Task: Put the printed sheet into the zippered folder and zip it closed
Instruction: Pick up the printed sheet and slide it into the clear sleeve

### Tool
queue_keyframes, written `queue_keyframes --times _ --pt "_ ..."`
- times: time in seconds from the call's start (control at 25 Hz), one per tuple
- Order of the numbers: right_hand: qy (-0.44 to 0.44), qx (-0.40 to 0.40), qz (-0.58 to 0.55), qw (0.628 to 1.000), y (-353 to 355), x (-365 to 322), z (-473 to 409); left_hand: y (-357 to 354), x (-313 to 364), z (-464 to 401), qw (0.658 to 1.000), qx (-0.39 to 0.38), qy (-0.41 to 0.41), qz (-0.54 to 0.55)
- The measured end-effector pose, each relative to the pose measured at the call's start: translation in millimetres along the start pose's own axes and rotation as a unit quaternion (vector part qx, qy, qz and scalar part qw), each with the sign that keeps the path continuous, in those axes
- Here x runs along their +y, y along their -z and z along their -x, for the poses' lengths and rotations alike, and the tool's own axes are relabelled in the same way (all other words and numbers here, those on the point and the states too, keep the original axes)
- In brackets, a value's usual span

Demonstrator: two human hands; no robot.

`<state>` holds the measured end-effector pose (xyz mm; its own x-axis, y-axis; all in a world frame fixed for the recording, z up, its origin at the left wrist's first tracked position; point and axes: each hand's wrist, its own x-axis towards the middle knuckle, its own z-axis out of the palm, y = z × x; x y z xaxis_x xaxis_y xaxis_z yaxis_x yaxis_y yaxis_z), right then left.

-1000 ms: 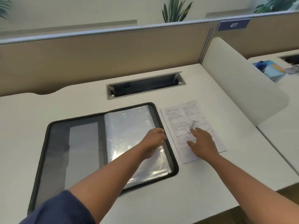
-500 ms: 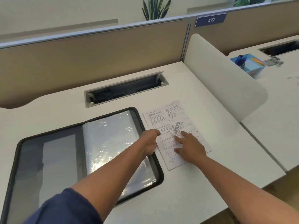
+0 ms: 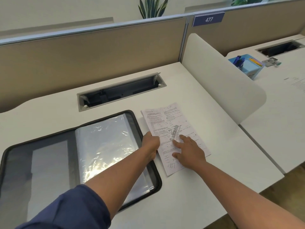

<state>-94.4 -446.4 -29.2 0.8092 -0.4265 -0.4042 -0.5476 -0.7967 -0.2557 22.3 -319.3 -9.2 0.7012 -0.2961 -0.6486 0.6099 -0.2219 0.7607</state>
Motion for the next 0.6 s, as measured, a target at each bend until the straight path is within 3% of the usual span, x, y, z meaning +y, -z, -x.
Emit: queue_keyframes --times 0.16,0.28,0.4,0.52,0.6 --pt "0.014 0.003 -0.021 1.0 -1 -3 2 2 -2 13 0.991 0.007 -0.104 -0.079" --pt "0.008 0.143 -0.195 0.97 11 -5 2 12 9 23 0.981 0.014 -0.173 -0.091" --pt "-0.023 0.248 -0.419 0.873 56 1 -4 28 33 31 0.964 -0.025 -0.248 -0.089" --pt "0.074 0.186 -0.631 0.749 100 12 -1 37 57 40 0.95 -0.064 -0.299 -0.07" --pt "0.129 0.159 -0.651 0.731 113 15 1 38 69 43 0.944 -0.069 -0.319 -0.052"
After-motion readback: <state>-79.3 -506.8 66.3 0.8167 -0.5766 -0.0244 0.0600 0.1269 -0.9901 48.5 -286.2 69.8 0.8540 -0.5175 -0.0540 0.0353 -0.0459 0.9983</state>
